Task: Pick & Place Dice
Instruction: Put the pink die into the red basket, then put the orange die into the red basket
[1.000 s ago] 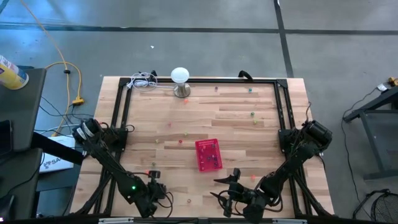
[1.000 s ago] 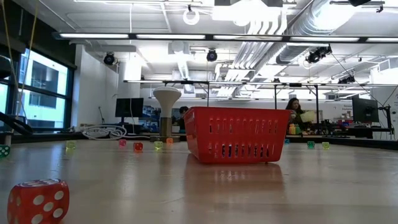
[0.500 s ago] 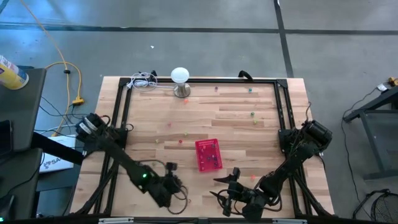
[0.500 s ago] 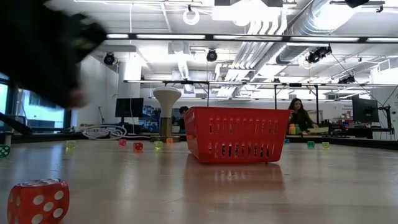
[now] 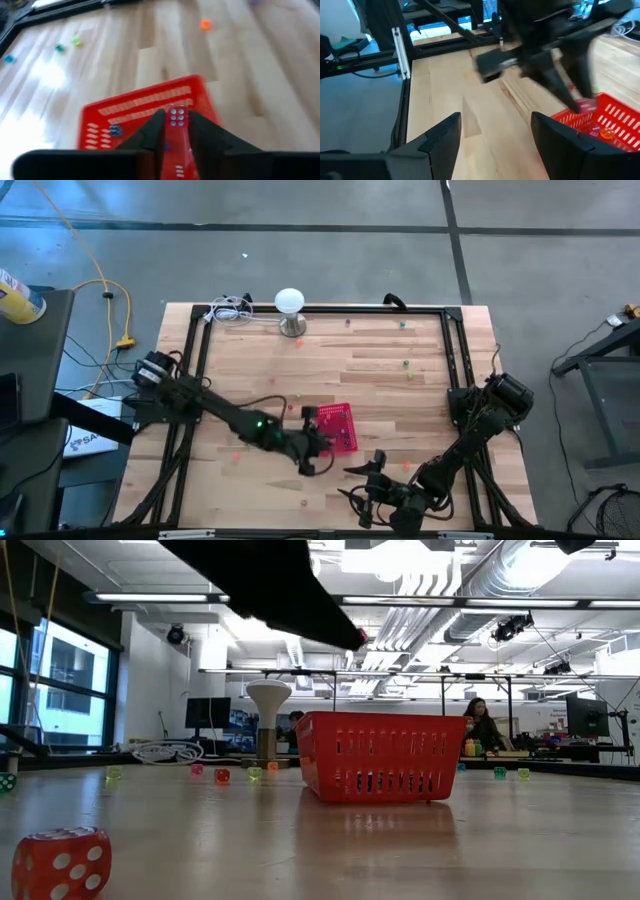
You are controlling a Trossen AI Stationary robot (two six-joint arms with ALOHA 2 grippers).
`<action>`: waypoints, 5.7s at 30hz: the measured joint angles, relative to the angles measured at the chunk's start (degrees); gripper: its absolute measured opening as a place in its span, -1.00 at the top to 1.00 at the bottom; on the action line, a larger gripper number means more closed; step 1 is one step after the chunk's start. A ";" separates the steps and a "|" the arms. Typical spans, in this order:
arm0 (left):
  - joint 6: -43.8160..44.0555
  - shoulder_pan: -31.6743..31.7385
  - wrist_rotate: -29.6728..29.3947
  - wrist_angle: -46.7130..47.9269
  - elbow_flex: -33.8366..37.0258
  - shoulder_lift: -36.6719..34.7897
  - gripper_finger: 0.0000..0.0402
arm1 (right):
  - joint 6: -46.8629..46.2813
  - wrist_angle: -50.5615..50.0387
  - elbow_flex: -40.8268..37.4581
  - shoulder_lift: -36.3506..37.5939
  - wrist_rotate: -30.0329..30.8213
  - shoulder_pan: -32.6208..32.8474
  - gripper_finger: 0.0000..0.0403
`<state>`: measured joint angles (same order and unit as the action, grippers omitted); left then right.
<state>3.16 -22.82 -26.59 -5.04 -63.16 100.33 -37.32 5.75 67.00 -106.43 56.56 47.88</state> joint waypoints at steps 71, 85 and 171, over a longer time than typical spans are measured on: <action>13.78 -6.72 11.23 19.11 0.00 -6.63 0.10 | -6.18 -22.13 3.72 -0.36 0.54 -10.18 -0.15; 54.74 -23.48 14.73 52.86 0.00 -11.31 0.10 | 5.88 3.97 3.78 -0.36 3.10 -1.73 -0.15; 14.53 -1.26 8.77 19.85 -1.42 -11.08 0.74 | 5.47 1.71 3.72 -0.86 -4.44 -2.17 -0.15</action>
<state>17.69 -24.08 -17.83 14.81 -64.58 89.25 -31.85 7.46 70.72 -107.28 52.12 45.71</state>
